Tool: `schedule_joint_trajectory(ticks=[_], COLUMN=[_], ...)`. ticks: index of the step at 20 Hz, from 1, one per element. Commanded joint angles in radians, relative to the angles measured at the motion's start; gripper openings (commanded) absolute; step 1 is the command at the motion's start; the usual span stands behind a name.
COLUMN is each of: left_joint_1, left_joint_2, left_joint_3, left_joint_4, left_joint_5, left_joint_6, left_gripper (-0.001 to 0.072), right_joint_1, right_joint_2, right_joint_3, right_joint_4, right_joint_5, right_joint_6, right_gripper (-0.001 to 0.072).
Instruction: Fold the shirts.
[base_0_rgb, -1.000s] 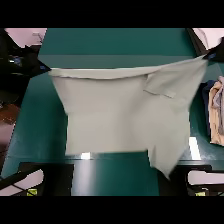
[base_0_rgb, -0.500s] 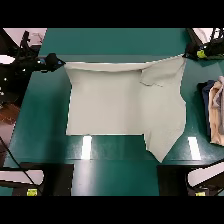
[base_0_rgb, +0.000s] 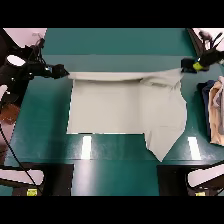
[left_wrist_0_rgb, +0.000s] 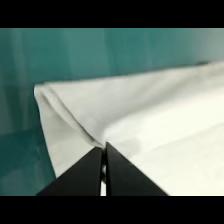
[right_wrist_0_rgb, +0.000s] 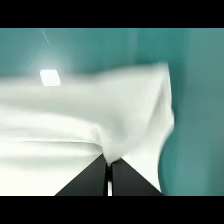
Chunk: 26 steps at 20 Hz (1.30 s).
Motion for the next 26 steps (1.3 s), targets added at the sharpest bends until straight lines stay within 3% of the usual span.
schedule_joint_trajectory(ticks=[1,7,8,9,10,12,17,20,22,26], left_joint_1=[-0.001,-0.001,0.000,-0.001,0.000,0.019,0.151,0.183,0.183,0.183], left_joint_2=[-0.001,-0.001,-0.001,-0.001,-0.001,0.000,0.101,0.272,0.382,0.498], left_joint_3=[-0.046,-0.099,-0.099,-0.099,-0.099,-0.084,-0.116,-0.357,-0.542,-0.787], left_joint_4=[0.118,0.116,0.116,0.116,0.117,0.118,0.181,0.224,0.195,0.159], left_joint_5=[-0.067,-0.076,-0.086,-0.094,-0.106,-0.183,-0.437,-0.401,-0.361,-0.305], left_joint_6=[-0.052,-0.058,-0.082,-0.108,-0.135,-0.150,-0.142,-0.126,-0.118,-0.119], left_gripper=[0.0023,0.0025,0.0129,0.0418,0.0580,0.0498,0.0500,0.0500,0.0499,0.0499], right_joint_1=[0.003,0.003,0.003,-0.002,-0.011,-0.037,-0.144,-0.206,-0.227,-0.233], right_joint_2=[0.075,0.145,0.148,0.150,0.150,0.150,0.285,0.423,0.499,0.603], right_joint_3=[-0.208,-0.393,-0.397,-0.397,-0.388,-0.353,-0.376,-0.499,-0.578,-0.692], right_joint_4=[-0.029,-0.014,0.005,0.029,0.064,0.130,0.255,0.335,0.350,0.350], right_joint_5=[-0.035,-0.161,-0.153,-0.147,-0.127,-0.039,0.181,0.177,0.150,0.093], right_joint_6=[0.002,0.026,0.032,0.032,0.031,0.024,-0.094,-0.130,-0.133,-0.139], right_gripper=[0.0012,0.0019,0.0042,0.0220,0.0362,0.0364,0.0364,0.0353,0.0304,0.0305])
